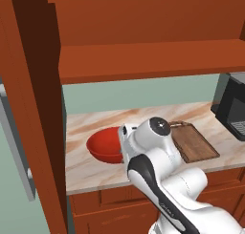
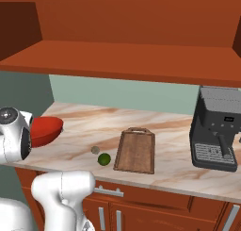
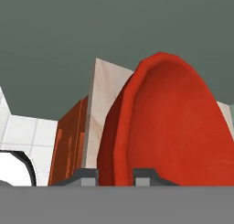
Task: Open the cabinet. Place the bowl and condiment on the counter. Then place the lime and garlic on the cutting board.
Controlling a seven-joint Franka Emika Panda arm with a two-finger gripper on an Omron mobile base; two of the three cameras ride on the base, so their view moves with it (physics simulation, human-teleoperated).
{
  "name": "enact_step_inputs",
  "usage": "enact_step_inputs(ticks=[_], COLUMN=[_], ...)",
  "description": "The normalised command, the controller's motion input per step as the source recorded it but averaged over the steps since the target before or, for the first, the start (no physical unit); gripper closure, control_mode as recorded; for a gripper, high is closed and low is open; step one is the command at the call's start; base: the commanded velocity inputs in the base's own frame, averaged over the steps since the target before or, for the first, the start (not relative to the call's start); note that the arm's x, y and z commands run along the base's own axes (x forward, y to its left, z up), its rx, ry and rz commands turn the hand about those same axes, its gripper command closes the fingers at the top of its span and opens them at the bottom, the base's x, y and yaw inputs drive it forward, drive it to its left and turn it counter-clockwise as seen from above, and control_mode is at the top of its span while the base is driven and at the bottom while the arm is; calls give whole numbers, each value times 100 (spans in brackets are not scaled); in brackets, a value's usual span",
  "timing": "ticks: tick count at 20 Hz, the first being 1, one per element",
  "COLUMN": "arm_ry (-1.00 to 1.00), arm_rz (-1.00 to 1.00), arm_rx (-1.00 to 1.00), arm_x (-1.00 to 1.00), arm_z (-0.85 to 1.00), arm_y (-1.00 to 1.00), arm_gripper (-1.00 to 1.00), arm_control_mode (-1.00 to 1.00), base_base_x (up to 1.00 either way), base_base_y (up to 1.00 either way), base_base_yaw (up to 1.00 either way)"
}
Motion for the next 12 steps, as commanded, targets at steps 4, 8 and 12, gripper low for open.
enact_step_inputs(ticks=[4,8,12], arm_ry=[-7,-7,-5], arm_rz=[0,0,0], arm_rx=[1,1,1], arm_x=[4,4,4], arm_z=[-26,-29,-29], arm_y=[1,5,5], arm_gripper=[100,100,100], arm_control_mode=[-100,-100,-100], base_base_x=[0,0,0], base_base_y=[0,0,0], base_base_yaw=[0,0,0])
